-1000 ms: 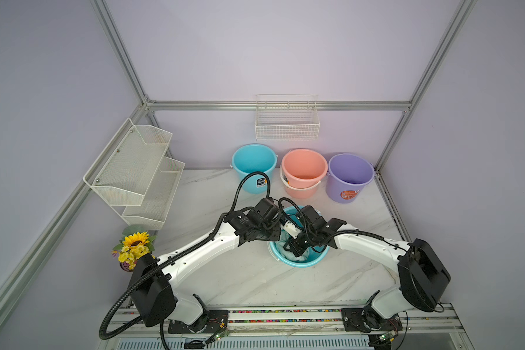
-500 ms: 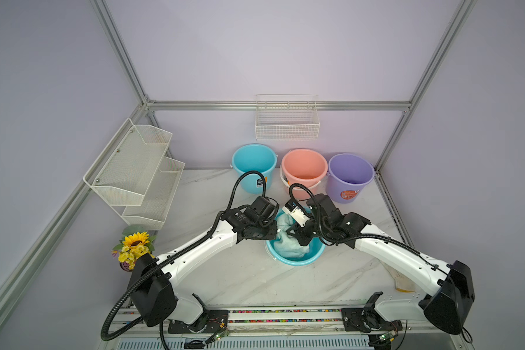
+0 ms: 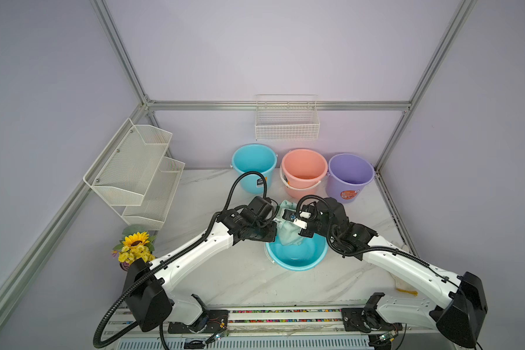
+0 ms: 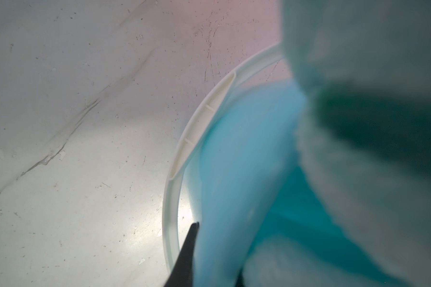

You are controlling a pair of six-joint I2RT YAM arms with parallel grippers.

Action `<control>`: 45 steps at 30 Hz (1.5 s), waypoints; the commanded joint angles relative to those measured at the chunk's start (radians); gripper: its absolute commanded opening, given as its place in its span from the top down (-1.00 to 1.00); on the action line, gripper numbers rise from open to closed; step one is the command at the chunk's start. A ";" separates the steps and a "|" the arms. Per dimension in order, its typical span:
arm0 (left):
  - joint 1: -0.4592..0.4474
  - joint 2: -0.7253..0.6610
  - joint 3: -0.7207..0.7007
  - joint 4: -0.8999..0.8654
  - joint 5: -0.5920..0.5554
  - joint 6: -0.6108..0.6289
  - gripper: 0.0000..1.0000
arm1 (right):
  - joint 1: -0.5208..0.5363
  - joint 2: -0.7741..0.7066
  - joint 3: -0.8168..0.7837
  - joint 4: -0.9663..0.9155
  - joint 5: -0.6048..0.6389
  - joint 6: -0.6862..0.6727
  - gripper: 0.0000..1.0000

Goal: Wipe the inside of the bucket with a cloth
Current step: Wipe the dirt from the inside of the bucket.

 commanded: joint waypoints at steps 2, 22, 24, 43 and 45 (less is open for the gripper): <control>0.004 -0.043 0.022 0.029 0.039 0.034 1.00 | 0.011 0.025 -0.055 0.107 0.007 -0.318 1.00; -0.005 -0.067 0.053 0.032 0.063 0.047 1.00 | 0.056 0.382 -0.093 0.126 0.072 -0.365 1.00; -0.007 -0.068 0.050 0.032 0.058 0.046 1.00 | 0.056 0.381 -0.093 0.131 0.077 -0.360 1.00; -0.007 -0.038 0.033 -0.022 -0.055 0.009 1.00 | 0.173 -0.016 -0.011 -0.138 0.362 -0.510 1.00; -0.007 -0.038 0.034 -0.022 -0.055 0.010 1.00 | 0.191 -0.035 0.022 -0.159 0.426 -0.543 1.00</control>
